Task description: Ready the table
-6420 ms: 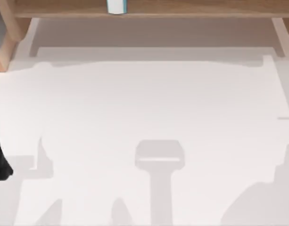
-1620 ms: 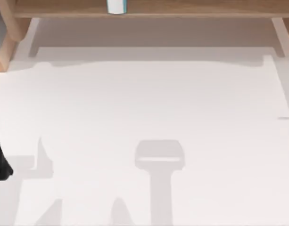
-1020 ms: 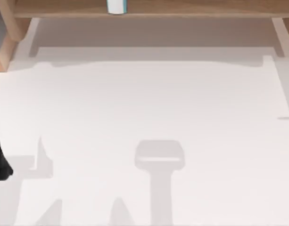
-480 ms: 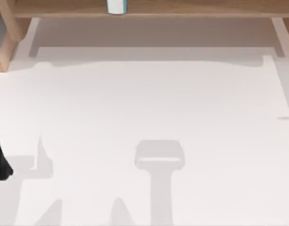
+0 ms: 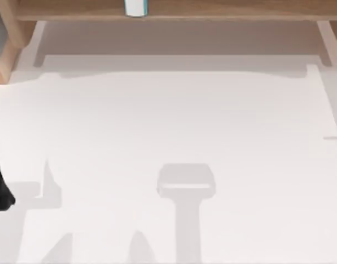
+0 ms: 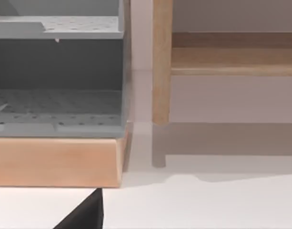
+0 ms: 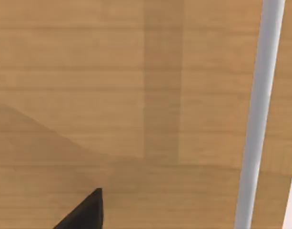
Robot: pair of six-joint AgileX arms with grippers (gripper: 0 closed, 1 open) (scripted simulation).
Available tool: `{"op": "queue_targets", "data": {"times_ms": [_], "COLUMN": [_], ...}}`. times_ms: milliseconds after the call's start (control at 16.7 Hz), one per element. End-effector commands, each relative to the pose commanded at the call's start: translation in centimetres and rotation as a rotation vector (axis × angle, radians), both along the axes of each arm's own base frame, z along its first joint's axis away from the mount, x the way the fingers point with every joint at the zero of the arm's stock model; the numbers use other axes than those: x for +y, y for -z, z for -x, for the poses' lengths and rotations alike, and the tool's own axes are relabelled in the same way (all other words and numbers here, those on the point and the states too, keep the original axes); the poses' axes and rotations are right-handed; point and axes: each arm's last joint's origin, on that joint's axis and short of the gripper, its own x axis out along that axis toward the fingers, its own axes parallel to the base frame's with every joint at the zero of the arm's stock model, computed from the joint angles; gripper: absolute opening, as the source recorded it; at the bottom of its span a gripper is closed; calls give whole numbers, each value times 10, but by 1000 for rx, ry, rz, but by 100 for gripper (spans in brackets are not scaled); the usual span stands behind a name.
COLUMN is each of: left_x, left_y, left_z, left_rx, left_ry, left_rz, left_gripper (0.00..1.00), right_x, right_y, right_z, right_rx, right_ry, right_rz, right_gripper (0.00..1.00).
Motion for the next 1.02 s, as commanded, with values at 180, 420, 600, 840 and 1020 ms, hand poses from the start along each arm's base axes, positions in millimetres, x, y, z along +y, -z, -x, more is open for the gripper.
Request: {"op": "queue_targets", "data": {"times_ms": [180, 420, 600, 840, 1020], "left_x": [0, 0, 0, 0, 0], "left_y": [0, 0, 0, 0, 0], "left_z": [0, 0, 0, 0, 0], "left_rx": [0, 0, 0, 0, 0], "left_ry": [0, 0, 0, 0, 0], "left_rz": [0, 0, 0, 0, 0], "left_gripper": [100, 100, 100, 100, 100], "right_x": [0, 0, 0, 0, 0], "right_y": [0, 0, 0, 0, 0], "right_z": [0, 0, 0, 0, 0], "right_rx": [0, 0, 0, 0, 0], "right_ry": [0, 0, 0, 0, 0], "right_rz": [0, 0, 0, 0, 0], "right_gripper": [85, 55, 32, 2, 0]}}
